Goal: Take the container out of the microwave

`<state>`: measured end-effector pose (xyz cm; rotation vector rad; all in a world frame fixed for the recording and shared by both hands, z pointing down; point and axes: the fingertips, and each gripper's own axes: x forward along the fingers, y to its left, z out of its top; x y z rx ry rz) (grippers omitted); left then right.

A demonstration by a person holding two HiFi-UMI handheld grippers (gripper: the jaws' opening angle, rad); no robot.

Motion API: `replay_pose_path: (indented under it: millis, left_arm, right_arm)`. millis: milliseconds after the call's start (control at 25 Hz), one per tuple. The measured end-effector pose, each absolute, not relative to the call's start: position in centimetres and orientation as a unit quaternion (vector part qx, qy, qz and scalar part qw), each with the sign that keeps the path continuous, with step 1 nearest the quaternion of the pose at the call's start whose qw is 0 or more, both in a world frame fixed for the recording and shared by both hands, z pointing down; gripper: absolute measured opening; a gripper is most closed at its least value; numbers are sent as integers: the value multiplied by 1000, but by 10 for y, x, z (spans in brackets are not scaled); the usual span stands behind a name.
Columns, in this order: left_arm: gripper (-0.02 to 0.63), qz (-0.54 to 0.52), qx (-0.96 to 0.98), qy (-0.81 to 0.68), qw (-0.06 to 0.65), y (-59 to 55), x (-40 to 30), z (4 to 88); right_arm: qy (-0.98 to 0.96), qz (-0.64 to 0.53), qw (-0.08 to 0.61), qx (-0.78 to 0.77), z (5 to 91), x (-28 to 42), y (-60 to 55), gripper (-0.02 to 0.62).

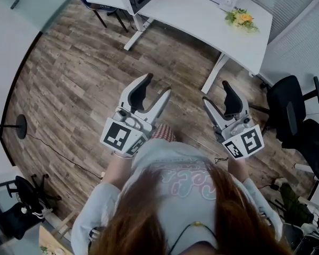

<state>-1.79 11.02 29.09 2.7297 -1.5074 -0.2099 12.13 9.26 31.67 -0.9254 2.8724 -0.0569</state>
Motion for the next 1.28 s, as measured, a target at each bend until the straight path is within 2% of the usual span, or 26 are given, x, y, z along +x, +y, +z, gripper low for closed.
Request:
replay_pose_path:
  millis: [160, 480, 760, 1280]
  left_arm:
    - [207, -61, 871, -488, 16, 109, -25, 297]
    - [207, -58, 878, -475, -15, 82, -24, 297]
    - [207, -78, 887, -455, -35, 38, -30, 287]
    - [207, -67, 894, -443, -29, -69, -63, 295]
  right_arm:
    - [953, -25, 60, -297, 319, 114, 89, 302]
    - [953, -20, 54, -297, 323, 104, 61, 302]
    - [949, -13, 57, -311, 324, 98, 20, 302]
    - [946, -12, 57, -319, 325, 63, -77, 302]
